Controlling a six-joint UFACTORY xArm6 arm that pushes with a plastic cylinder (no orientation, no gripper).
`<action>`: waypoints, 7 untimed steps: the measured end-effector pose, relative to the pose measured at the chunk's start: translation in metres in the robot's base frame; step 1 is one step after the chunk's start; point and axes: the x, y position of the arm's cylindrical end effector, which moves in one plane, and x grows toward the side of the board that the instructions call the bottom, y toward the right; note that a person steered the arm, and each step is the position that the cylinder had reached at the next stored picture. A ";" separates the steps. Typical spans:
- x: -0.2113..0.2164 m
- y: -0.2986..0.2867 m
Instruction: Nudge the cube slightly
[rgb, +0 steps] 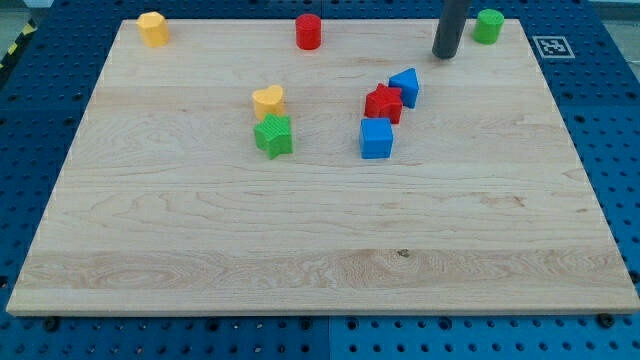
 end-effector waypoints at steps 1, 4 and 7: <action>0.002 -0.002; 0.052 -0.003; 0.145 -0.023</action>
